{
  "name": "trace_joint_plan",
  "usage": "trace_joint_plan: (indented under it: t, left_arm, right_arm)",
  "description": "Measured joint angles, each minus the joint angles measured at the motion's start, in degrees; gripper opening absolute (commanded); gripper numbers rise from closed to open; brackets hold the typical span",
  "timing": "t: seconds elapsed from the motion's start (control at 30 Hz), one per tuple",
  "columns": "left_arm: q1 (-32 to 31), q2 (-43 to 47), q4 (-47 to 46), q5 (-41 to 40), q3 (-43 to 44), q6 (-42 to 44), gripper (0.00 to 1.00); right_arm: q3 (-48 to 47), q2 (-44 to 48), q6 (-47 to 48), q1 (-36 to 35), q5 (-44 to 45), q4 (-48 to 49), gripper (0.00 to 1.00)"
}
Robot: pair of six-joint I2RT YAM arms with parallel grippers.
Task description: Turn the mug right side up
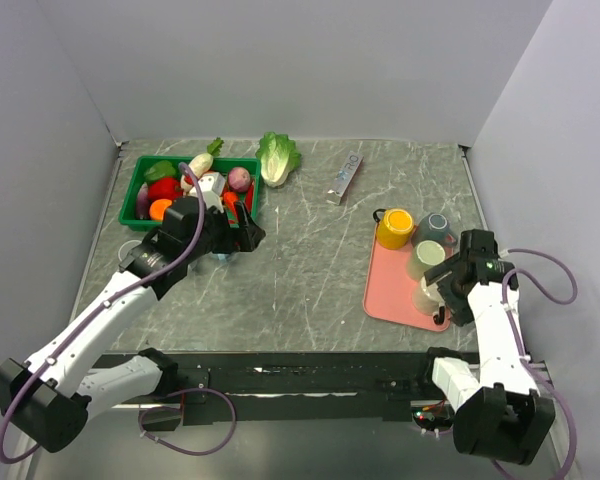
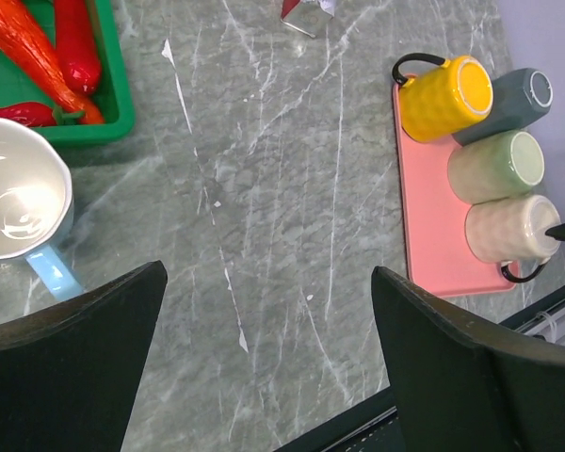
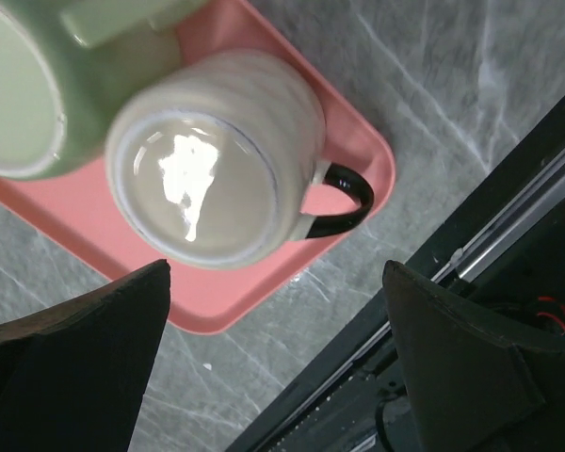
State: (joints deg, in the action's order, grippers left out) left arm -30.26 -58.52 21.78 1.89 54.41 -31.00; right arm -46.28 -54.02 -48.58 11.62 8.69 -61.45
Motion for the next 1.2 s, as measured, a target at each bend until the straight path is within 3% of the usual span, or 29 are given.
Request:
trace_joint_plan:
  t: [0.2,0.67,1.2]
  left_arm:
    - [0.0,-0.13,-1.01,0.55,0.0,1.84,0.99]
    - [0.0,2.47,-3.5,0.7,-2.62,3.93,0.99]
    - [0.0,3.61,-4.11,0.7,-4.17,3.98,0.96]
  right_arm:
    - [4.22,4.04,1.2,1.46,-4.2,3.76,0.99]
    - [7.19,3.1,7.23,1.95,-15.74,13.05,0.99]
    - [1.07,7.37,10.6,1.95,-2.82,9.31,0.99]
